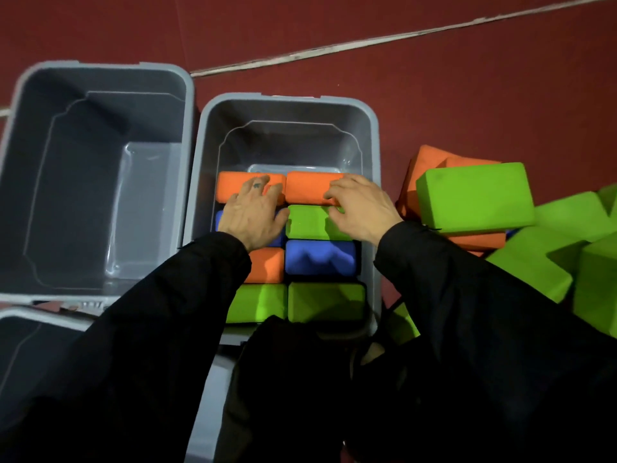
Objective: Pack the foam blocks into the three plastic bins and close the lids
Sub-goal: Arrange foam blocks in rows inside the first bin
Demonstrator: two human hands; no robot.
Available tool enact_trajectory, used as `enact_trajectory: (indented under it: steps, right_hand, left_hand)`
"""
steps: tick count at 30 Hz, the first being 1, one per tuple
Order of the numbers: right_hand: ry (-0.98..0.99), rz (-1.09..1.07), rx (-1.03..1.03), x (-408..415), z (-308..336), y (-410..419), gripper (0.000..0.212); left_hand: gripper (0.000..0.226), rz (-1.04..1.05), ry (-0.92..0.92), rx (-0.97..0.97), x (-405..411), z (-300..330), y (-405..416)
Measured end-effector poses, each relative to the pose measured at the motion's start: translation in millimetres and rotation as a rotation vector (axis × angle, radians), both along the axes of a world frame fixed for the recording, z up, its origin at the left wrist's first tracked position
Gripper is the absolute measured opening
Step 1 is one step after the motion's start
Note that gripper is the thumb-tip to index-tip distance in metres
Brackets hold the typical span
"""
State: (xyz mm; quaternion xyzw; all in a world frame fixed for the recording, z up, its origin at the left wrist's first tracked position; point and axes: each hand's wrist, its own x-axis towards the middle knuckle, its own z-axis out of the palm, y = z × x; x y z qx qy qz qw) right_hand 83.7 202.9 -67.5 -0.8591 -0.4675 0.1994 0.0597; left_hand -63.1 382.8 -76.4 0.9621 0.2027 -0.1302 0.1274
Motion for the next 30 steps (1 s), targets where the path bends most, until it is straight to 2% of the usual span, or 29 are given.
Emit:
enact_trajectory:
  steps: [6, 9, 13, 15, 20, 23, 28, 30]
  right_hand:
    - [-0.030, -0.092, 0.066, 0, 50, -52, 0.020]
    - [-0.037, -0.186, 0.103, -2, 77, -92, 0.019]
    - [-0.014, -0.355, 0.132, 1, 100, -161, 0.017]
    - [0.019, -0.466, 0.160, 4, 102, -201, 0.017]
    - [0.141, -0.822, 0.255, 4, 80, -304, 0.012]
    - [0.181, -1.040, 0.274, -2, 57, -364, 0.011]
    - [0.230, -1.228, 0.273, -12, 25, -418, 0.012]
    - [0.255, -1.253, 0.271, -16, 10, -423, 0.010]
  left_hand:
    - [0.050, -0.090, -0.068, -0.123, 28, 62, -55]
    - [0.055, -0.148, -0.074, -0.137, 38, 93, -92]
    - [0.042, -0.270, -0.074, -0.102, 59, 113, -145]
    - [0.049, -0.311, -0.089, -0.106, 70, 117, -175]
    - [0.055, -0.416, -0.037, -0.152, 88, 105, -253]
    - [0.046, -0.428, 0.019, -0.206, 97, 84, -292]
    - [0.036, -0.274, 0.022, -0.461, 113, 49, -343]
    - [0.037, -0.259, 0.039, -0.500, 115, 37, -355]
